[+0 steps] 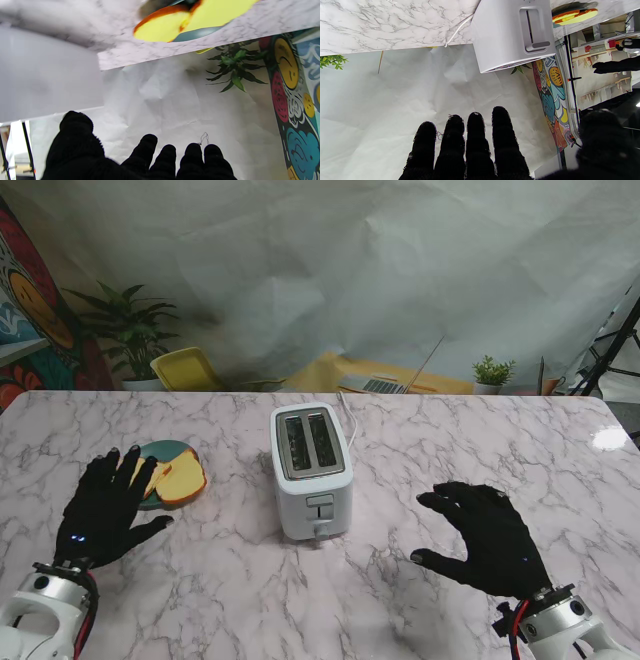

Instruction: Toast the toast slices

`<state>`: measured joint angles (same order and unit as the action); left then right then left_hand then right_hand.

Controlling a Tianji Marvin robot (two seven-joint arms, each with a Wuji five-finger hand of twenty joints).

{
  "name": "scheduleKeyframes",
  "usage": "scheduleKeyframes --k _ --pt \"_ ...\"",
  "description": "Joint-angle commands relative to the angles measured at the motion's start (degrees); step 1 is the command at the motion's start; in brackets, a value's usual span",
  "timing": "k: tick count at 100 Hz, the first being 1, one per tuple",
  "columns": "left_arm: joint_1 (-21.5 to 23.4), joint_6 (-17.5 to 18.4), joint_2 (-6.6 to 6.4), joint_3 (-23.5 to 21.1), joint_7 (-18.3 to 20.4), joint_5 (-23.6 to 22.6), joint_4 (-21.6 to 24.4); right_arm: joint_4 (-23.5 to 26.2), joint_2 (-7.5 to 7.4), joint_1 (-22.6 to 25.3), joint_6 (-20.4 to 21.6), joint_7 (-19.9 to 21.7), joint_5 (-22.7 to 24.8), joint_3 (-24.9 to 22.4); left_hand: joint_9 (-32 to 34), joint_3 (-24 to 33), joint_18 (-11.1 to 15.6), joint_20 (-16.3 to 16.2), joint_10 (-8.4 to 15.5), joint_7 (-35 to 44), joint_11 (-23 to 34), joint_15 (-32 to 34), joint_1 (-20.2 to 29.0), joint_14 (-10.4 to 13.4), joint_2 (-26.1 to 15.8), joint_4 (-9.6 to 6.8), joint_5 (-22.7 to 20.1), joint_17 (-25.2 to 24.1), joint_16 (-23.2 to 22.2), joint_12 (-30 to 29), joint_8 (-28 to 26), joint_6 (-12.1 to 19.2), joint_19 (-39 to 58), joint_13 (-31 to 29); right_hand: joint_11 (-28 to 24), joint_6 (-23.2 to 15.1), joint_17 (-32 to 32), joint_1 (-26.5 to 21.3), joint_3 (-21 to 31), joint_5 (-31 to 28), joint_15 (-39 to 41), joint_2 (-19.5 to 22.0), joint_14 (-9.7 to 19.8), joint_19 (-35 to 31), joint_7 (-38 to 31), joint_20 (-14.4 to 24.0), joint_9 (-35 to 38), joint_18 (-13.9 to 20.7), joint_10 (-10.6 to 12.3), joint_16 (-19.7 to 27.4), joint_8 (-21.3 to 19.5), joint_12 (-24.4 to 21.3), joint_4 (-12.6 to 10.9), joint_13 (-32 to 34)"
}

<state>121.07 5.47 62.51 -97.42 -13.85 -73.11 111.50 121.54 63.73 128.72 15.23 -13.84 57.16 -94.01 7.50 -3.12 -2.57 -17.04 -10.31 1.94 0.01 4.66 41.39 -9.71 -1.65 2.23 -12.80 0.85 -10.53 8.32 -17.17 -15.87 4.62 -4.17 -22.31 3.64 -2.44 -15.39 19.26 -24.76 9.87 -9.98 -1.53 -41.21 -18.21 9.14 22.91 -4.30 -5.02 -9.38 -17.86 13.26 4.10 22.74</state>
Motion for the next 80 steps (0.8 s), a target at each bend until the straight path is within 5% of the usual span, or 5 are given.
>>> scheduleKeyframes --k 1,26,41,80 --pt "-0.9 0.6 -1.13 -1.4 1.4 -0.7 -2.9 -0.1 0.09 0.3 -0.1 0.0 0.0 0.1 -1.0 0.7 2.2 1.4 0.1 -1.3 -0.5 0.5 -0.8 0.7 1.8 0.46 2.2 -0.1 0.0 0.8 0.3 -2.0 -1.7 0.9 1.3 0.9 0.1 -0.5 -1.4 1.2 -2.4 1.6 1.0 -0.2 0.5 -0.7 -0.1 -0.2 0.4 1.4 1.1 -0.3 0.7 -0.5" --pt "-6.5 9.0 -3.42 -5.0 9.4 -5.3 -10.7 -0.2 0.08 0.2 -0.2 0.4 -0.3 0.1 -2.4 2.4 5.2 4.0 -1.0 -2.3 -1.1 -0.6 5.3 1.7 9.3 -0.1 5.0 0.7 1.0 0.3 0.8 -3.2 -3.4 1.1 1.3 0.9 0.1 -0.4 -1.5 1.2 -2.4 1.8 1.0 -0.2 0.5 -0.7 0.0 -0.2 0.4 1.4 1.1 -0.3 0.7 -0.5" --pt "-10.8 14.4 -4.66 -5.3 15.4 -5.4 -15.0 -0.2 0.15 0.3 -0.3 0.1 -0.5 0.0 -2.6 2.6 6.1 6.4 -1.2 -3.0 -1.4 -2.2 7.2 2.3 10.9 -0.34 5.1 0.4 1.8 -1.7 2.6 -3.4 -4.6 1.7 1.3 1.0 0.0 -0.5 -1.6 1.1 -2.4 1.8 1.1 -0.2 0.5 -0.7 0.1 -0.1 0.5 1.4 1.1 -0.3 0.7 -0.4" --pt "-19.7 22.7 -6.99 -4.2 23.6 -6.3 -23.2 -0.1 0.27 0.6 -0.7 -0.2 -0.7 -0.3 -3.1 4.5 7.0 9.1 0.0 -3.7 -2.4 -5.1 11.3 3.1 13.4 -1.09 5.1 -1.4 2.1 -6.1 6.3 -2.6 -5.1 3.1 1.4 1.0 0.0 -0.5 -1.7 1.0 -2.4 1.9 1.0 -0.2 0.4 -0.8 0.2 -0.1 0.5 1.4 1.2 -0.3 0.7 -0.4"
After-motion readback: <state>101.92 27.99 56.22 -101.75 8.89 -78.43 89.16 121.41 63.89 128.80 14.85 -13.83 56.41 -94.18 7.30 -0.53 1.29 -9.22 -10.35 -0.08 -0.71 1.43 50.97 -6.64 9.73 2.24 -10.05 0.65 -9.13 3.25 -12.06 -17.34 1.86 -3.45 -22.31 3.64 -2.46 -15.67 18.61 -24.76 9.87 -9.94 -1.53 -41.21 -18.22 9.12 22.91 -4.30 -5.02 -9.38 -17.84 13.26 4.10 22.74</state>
